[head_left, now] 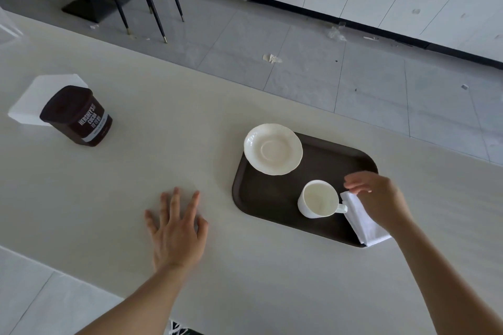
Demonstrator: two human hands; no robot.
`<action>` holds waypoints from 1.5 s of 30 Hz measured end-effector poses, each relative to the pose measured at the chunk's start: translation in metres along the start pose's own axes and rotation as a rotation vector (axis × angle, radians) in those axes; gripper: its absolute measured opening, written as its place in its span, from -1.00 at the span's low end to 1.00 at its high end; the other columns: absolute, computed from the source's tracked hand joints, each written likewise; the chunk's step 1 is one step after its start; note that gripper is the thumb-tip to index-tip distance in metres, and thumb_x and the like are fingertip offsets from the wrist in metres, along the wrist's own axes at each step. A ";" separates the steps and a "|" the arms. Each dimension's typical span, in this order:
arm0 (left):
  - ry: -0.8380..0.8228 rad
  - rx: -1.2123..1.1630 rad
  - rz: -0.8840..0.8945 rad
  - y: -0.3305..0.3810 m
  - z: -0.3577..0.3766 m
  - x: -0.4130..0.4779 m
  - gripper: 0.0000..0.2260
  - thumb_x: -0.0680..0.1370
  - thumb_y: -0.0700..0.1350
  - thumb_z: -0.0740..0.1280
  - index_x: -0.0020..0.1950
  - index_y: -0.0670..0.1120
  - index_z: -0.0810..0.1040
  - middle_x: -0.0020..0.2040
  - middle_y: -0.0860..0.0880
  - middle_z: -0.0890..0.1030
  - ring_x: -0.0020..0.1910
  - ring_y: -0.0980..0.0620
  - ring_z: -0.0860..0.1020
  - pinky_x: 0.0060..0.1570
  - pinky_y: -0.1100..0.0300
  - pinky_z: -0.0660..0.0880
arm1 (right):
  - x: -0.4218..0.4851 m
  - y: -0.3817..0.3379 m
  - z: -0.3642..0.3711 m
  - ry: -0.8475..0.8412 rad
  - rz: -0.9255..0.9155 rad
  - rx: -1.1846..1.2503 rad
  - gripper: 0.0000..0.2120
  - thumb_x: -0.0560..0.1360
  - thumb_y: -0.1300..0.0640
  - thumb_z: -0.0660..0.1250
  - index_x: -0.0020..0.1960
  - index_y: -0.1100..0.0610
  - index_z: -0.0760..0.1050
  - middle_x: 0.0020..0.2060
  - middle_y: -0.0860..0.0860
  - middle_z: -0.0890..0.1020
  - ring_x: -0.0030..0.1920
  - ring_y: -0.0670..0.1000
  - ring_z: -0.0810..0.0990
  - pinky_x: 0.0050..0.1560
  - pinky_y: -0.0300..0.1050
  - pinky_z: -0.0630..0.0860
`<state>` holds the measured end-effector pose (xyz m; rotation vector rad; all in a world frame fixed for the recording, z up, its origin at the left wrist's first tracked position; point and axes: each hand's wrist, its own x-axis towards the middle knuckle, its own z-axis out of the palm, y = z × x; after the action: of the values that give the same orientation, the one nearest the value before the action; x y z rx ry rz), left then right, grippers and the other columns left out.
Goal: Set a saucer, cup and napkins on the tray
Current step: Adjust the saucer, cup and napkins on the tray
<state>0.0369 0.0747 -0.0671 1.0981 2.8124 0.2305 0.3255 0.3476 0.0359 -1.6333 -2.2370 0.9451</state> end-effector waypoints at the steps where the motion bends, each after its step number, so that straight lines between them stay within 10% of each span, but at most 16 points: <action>1: 0.004 0.004 0.001 -0.001 0.001 0.000 -0.49 0.52 0.07 0.11 0.49 0.19 0.31 0.56 -0.13 0.28 0.57 -0.18 0.15 0.48 -0.31 -0.02 | -0.007 0.005 0.000 -0.031 0.004 -0.064 -0.46 0.39 0.48 0.16 -0.07 -0.15 0.58 -0.15 -0.10 0.70 -0.17 -0.24 0.63 -0.18 -0.39 0.48; 12: 0.018 -0.002 0.007 0.000 0.002 -0.001 -0.48 0.51 0.08 0.13 0.49 0.18 0.32 0.56 -0.14 0.28 0.57 -0.20 0.14 0.47 -0.32 -0.01 | -0.038 0.016 0.017 -0.040 -0.041 -0.173 -0.92 0.49 0.01 0.46 -0.03 -0.04 0.69 -0.27 -0.10 0.65 -0.22 -0.06 0.61 -0.28 -0.29 0.45; 45: 0.007 0.007 0.018 0.000 0.000 -0.003 -0.48 0.53 0.09 0.09 0.52 0.18 0.28 0.57 -0.14 0.25 0.58 -0.20 0.11 0.47 -0.32 -0.01 | -0.012 -0.010 0.069 0.397 0.159 0.092 -0.78 0.53 0.00 0.39 -0.22 0.10 0.53 -0.32 -0.02 0.61 -0.28 0.02 0.55 -0.27 -0.11 0.46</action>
<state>0.0387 0.0730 -0.0666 1.1260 2.8124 0.2270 0.2863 0.3090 -0.0092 -1.7926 -1.7989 0.6719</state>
